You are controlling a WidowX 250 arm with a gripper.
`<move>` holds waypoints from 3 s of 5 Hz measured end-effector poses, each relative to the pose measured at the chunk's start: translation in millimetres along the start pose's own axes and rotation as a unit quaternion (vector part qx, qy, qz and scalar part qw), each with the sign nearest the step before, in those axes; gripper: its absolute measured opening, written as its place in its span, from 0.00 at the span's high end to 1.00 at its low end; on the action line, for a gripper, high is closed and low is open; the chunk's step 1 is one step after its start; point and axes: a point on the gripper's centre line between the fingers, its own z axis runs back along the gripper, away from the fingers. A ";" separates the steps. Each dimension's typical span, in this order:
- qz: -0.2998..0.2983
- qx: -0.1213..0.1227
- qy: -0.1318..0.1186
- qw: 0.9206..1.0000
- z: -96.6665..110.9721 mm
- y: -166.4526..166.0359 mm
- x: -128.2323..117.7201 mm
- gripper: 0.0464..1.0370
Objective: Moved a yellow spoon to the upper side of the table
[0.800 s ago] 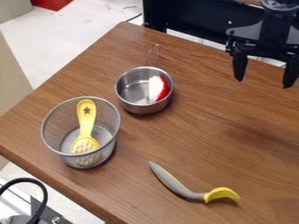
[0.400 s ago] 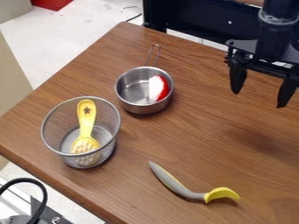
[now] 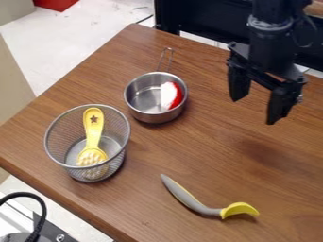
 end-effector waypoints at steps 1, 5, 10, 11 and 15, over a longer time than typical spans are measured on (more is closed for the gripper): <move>-0.128 0.005 0.000 0.992 -0.3 -9.7 -16.5 0.04; -0.594 0.027 0.008 0.804 -28.9 -35.7 -95.7 0.04; -0.627 0.032 0.021 0.778 -66.7 -11.8 -124.9 0.04; -0.610 0.060 0.022 0.790 -81.2 -14.0 -126.0 0.04; -0.580 0.047 0.006 0.813 -83.3 -11.9 -114.9 0.64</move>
